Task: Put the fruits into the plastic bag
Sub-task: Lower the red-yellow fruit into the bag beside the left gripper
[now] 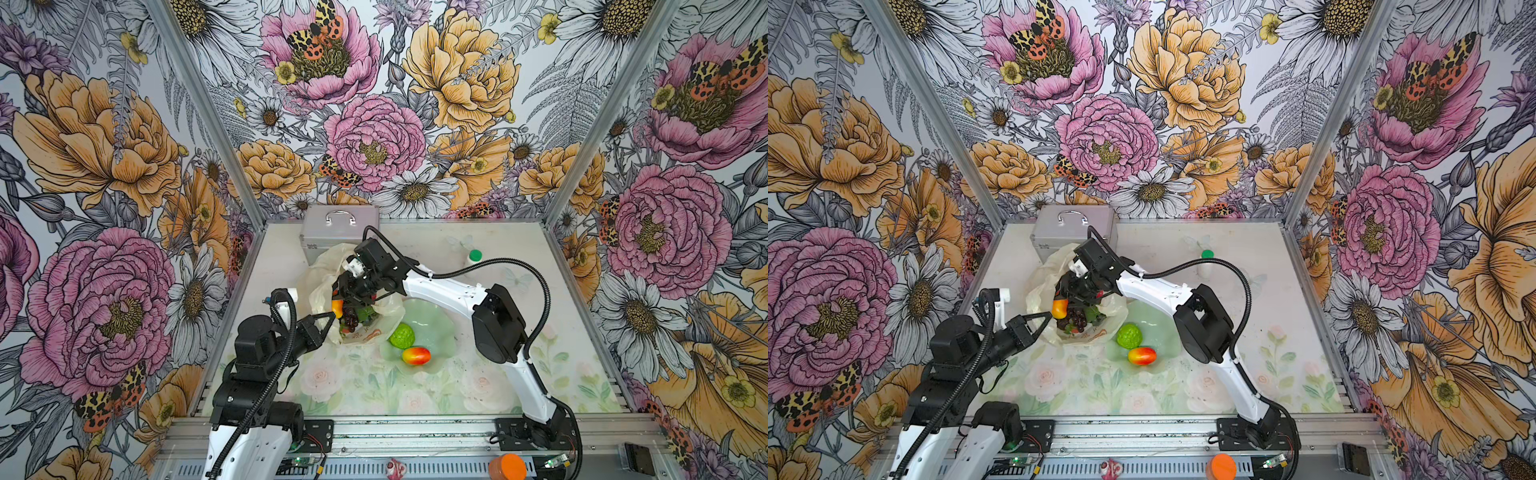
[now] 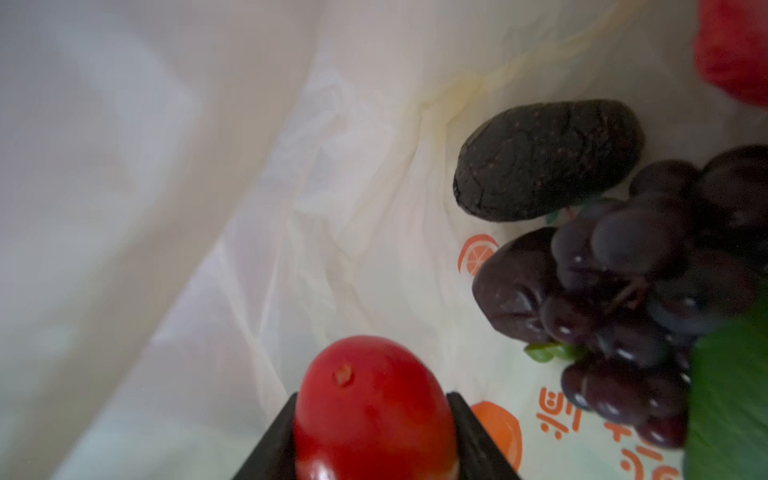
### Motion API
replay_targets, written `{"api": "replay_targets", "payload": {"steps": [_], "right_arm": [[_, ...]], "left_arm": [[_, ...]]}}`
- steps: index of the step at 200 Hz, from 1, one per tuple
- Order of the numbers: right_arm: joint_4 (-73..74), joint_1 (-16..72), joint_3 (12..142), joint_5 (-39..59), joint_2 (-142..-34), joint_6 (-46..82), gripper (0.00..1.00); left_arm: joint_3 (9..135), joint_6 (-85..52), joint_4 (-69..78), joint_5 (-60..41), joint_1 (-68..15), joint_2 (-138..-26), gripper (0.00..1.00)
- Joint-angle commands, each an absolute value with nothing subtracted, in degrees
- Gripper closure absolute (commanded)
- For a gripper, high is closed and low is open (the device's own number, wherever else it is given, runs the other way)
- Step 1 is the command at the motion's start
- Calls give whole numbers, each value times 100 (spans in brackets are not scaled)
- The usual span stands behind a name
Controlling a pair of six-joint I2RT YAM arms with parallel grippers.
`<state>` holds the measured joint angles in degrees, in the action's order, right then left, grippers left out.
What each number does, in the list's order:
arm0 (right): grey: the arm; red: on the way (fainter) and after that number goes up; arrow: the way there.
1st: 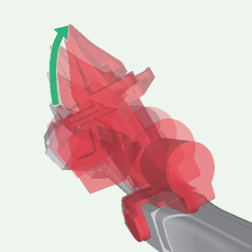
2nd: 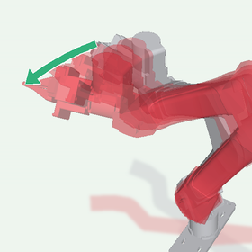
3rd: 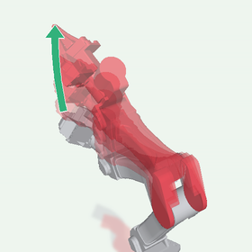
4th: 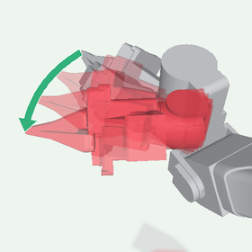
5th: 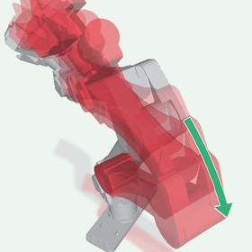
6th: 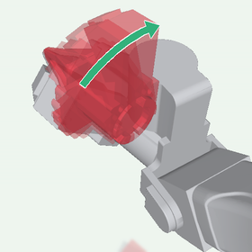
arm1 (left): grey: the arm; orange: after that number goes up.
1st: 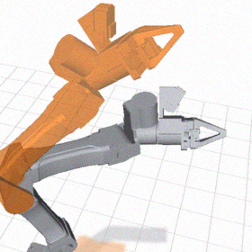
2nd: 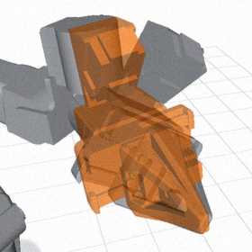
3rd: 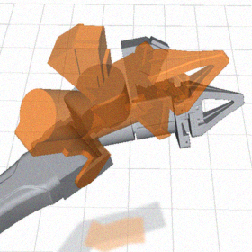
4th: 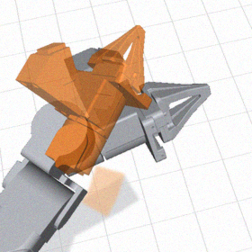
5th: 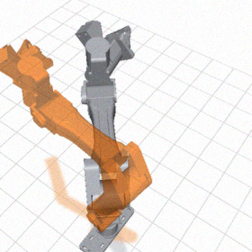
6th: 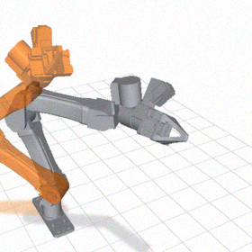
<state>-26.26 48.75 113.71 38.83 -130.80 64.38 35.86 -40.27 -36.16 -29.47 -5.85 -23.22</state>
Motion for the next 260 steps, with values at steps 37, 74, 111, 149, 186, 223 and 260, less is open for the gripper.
{"api": "replay_targets", "payload": {"steps": [37,74,111,149,186,223,260], "right_arm": [[-1728,4977,11654,3685,-13605,7333,56],[-1683,5039,11887,3724,-13913,7449,52],[-1687,5068,12098,3769,-14162,7507,43],[-1686,5064,12198,3775,-14238,7488,28],[-1687,5067,12198,3784,-14229,7453,22],[-1680,5066,12147,3791,-14177,7414,21],[-1687,5046,12061,3763,-14060,7350,20]], "left_arm": [[3542,-3902,-3617,-2926,-470,-2267,100],[3532,-3902,-3586,-2928,-439,-2285,100],[3525,-3902,-3582,-2927,-421,-2312,100],[3524,-3907,-3590,-2935,-406,-2329,100],[3525,-3903,-3585,-2936,-395,-2338,100],[3533,-3902,-3597,-2942,-384,-2338,100],[3533,-3906,-3597,-2936,-378,-2328,100]]}}
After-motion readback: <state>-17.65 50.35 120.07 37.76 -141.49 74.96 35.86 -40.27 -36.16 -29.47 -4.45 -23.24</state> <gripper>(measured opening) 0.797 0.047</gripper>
